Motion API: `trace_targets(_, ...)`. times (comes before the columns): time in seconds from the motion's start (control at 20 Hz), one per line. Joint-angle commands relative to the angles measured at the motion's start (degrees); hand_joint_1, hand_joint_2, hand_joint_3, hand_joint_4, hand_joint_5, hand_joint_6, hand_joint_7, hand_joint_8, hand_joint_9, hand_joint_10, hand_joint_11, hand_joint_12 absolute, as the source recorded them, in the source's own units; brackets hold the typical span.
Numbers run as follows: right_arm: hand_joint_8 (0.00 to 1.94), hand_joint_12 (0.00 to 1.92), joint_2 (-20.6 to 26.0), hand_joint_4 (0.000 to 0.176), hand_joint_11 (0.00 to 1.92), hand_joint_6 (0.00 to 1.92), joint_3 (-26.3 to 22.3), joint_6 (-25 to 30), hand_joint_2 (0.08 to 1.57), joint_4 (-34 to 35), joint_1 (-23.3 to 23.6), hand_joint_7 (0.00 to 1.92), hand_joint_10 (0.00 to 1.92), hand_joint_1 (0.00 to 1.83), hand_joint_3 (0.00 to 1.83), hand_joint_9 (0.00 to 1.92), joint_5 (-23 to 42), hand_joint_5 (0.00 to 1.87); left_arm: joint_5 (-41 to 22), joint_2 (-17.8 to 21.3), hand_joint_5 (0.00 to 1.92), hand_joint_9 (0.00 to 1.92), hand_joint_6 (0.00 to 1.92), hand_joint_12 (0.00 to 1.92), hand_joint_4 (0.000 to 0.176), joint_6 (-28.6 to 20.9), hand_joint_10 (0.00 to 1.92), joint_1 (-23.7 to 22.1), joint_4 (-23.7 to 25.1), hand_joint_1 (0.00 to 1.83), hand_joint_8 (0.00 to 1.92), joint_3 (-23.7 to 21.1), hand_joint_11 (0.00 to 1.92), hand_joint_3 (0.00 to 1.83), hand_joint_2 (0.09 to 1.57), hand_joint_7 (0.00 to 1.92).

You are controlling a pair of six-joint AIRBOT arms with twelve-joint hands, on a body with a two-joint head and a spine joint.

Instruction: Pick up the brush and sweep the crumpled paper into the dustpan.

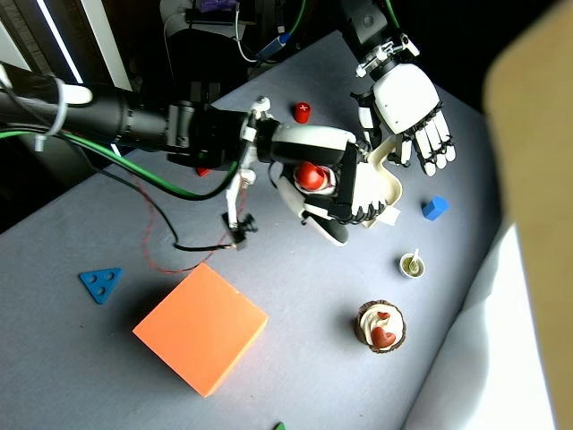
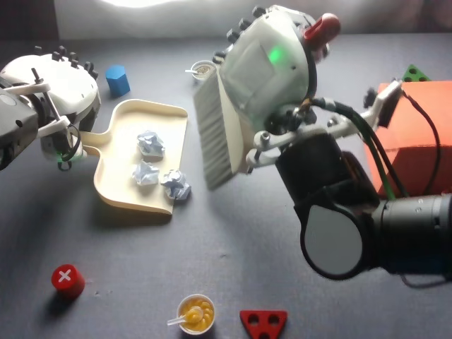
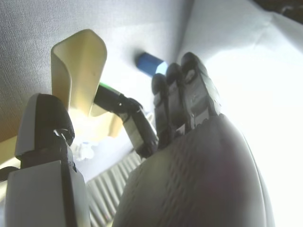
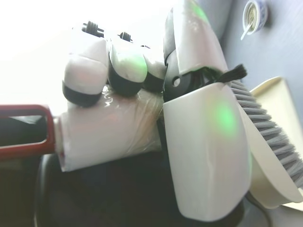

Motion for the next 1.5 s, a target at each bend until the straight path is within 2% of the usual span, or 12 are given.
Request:
trace_targets(0.0,1.94,1.92,0.3,0.165,1.57,1.92,-0.7,-2.1,1.18,-1.6,0.7,1.24,1.92,1.57,0.00,1.46,-4.4,0.95,-4.2,0.6,0.93,0.16,1.07,0.00,0.054,0.3,0.00,-0.1,2.2,1.04,0.00,0.0,0.13,0.00,1.15,0.25)
trace_targets(0.05,1.94,1.92,0.1,0.162,1.57,1.92,-1.3,-3.8,1.19,1.2,0.9,1.24,1.92,1.56,0.00,1.46,-4.7,0.95,-4.2,0.6,0.93,0.17,1.06,0.00,0.015,0.3,0.00,0.0,2.2,1.06,0.01,0.0,0.13,0.00,1.14,0.27)
trace_targets(0.1,1.94,1.92,-0.2,0.163,1.57,1.92,-1.4,-4.5,1.19,1.9,1.0,1.25,1.92,1.55,0.00,1.46,-4.8,0.95,-4.2,0.6,0.93,0.17,1.06,0.00,0.007,0.3,0.00,0.0,2.2,1.06,0.00,0.0,0.13,0.00,1.14,0.27)
trace_targets(0.2,1.94,1.92,-1.0,0.161,1.57,1.92,-1.0,-4.6,1.19,2.3,1.5,1.24,1.92,1.57,0.00,1.45,-4.8,0.95,-4.3,0.7,0.94,0.17,1.05,0.00,0.031,0.3,0.00,-0.1,2.1,1.06,0.00,-0.1,0.13,0.00,1.14,0.27)
trace_targets(0.3,1.94,1.92,-1.8,0.159,1.58,1.92,-0.1,-4.1,1.19,2.5,2.0,1.25,1.92,1.59,0.00,1.46,-4.8,0.96,-4.4,0.7,0.93,0.18,1.06,0.01,0.020,0.3,0.00,-0.1,2.1,1.06,0.00,-0.1,0.14,0.00,1.14,0.27)
trace_targets(0.4,1.94,1.92,-2.7,0.159,1.59,1.92,1.3,-3.2,1.19,2.6,2.5,1.23,1.92,1.60,0.00,1.45,-4.5,0.93,-4.5,0.7,0.89,0.17,1.13,0.00,0.064,0.3,0.00,-0.1,2.0,1.02,0.00,-0.2,0.13,0.00,1.16,0.25)
trace_targets(0.65,1.94,1.92,-4.7,0.176,1.57,1.92,4.3,-1.9,1.18,2.9,3.1,1.26,1.92,1.57,0.00,1.46,-3.5,0.96,-4.6,0.6,0.92,0.19,1.08,0.01,0.062,0.5,0.01,-0.1,1.9,1.04,0.01,-0.2,0.16,0.00,1.15,0.29)
trace_targets(0.7,1.94,1.92,-4.9,0.176,1.57,1.92,4.6,-1.5,1.18,3.0,3.2,1.26,1.92,1.57,0.00,1.45,-3.4,0.96,-4.6,0.6,0.93,0.20,1.06,0.01,0.039,0.5,0.00,-0.1,1.9,1.05,0.00,-0.2,0.15,0.00,1.14,0.29)
trace_targets(0.9,1.94,1.92,-6.0,0.160,1.56,1.92,6.0,1.4,1.19,3.0,3.6,1.24,1.92,1.56,0.00,1.45,-3.4,0.94,-4.6,0.5,0.93,0.19,1.07,0.00,0.059,0.6,0.00,-0.1,1.7,1.04,0.00,-0.2,0.14,0.00,1.14,0.27)
trace_targets(1.0,1.94,1.92,-6.3,0.157,1.56,1.92,6.3,2.7,1.19,3.0,3.6,1.24,1.92,1.56,0.00,1.46,-3.4,0.94,-4.6,0.4,0.93,0.18,1.06,0.01,0.022,0.6,0.00,-0.1,1.7,1.06,0.00,-0.2,0.14,0.00,1.14,0.27)
trace_targets(1.25,1.94,1.92,-7.0,0.163,1.59,1.92,7.0,5.9,1.19,2.6,3.5,1.28,1.92,1.57,0.00,1.49,-3.4,0.98,-4.6,0.2,0.91,0.18,1.10,0.01,0.066,0.6,0.01,-0.1,1.6,1.03,0.01,-0.2,0.14,0.00,1.15,0.27)
trace_targets(1.45,1.94,1.92,-7.7,0.170,1.58,1.92,7.6,7.4,1.19,1.7,3.2,1.27,1.92,1.56,0.00,1.47,-3.6,0.95,-4.7,0.2,0.92,0.19,1.08,0.01,0.044,0.6,0.00,-0.1,1.6,1.04,0.00,-0.1,0.15,0.00,1.15,0.28)
